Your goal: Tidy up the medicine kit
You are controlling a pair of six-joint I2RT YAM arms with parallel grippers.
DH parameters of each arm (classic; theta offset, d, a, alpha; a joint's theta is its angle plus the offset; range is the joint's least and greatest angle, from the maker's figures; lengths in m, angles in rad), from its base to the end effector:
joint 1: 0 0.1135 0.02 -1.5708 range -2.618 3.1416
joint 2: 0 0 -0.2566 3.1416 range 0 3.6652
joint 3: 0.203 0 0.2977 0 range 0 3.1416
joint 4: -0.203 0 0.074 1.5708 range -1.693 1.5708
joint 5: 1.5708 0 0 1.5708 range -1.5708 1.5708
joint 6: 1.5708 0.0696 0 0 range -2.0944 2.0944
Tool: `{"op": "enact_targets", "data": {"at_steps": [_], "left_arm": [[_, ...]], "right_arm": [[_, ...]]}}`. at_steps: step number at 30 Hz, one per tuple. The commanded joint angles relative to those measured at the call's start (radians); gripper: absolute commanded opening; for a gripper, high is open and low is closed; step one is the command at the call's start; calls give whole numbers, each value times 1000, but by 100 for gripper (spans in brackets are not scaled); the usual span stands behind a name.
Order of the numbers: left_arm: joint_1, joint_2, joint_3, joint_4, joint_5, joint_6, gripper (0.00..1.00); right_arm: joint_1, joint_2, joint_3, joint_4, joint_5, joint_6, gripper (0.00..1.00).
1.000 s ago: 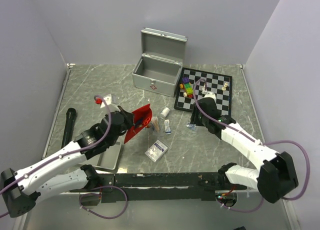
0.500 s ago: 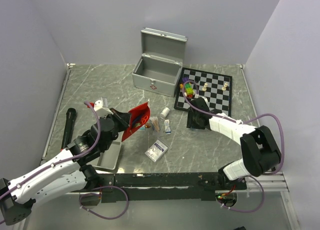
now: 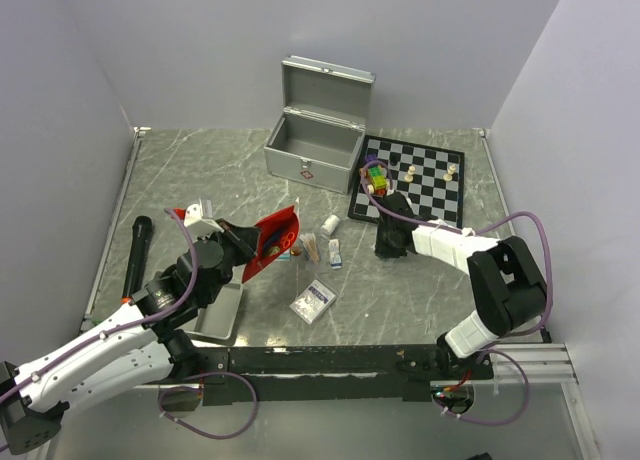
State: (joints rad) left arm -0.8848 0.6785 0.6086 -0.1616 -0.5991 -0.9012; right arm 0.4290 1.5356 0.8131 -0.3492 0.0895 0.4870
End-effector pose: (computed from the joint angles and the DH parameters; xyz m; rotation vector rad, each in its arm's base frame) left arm 0.1845 -0.1634 0.2839 -0.4477 1.7680 -0.7494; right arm 0.3100 0.1349 0.0963 0.1070 2.6468 0.1921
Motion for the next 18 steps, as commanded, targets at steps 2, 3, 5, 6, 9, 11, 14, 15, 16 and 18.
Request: {"op": "enact_targets", "data": {"at_steps": [2,3,5,6,9,11,14,15,16,18], "left_arm": [[3,-14,-3,53,-1,12,1],[3,-14,-1,53,-2,12,1],[3,-13,0,53,-4,15,1],[3,-13,0,54,-2,15,1],[3,-11,2,57,-2,19,1],[3,-8,2,62,-1,24,1],[3,-5,2,73,13,31,1],[4,-2,2,77,19,36,1],[3,1,2,83,31,44,1],[7,19,11,94,73,65,1]], "right_arm": [[-9,-21,3,15,-20,13,1],[-9,-41,1,13,-22,13,0],[-7,-90,-3,12,-17,9,0],[-3,-116,-5,10,-19,5,0],[22,-195,-5,-11,-8,-13,0],[48,-248,-12,-7,-10,-40,0],[95,-334,-19,2,-20,-83,0],[114,-369,-26,22,-45,-108,0],[143,-405,-37,47,-71,-138,0],[229,-515,-57,119,-109,-212,0]]}}
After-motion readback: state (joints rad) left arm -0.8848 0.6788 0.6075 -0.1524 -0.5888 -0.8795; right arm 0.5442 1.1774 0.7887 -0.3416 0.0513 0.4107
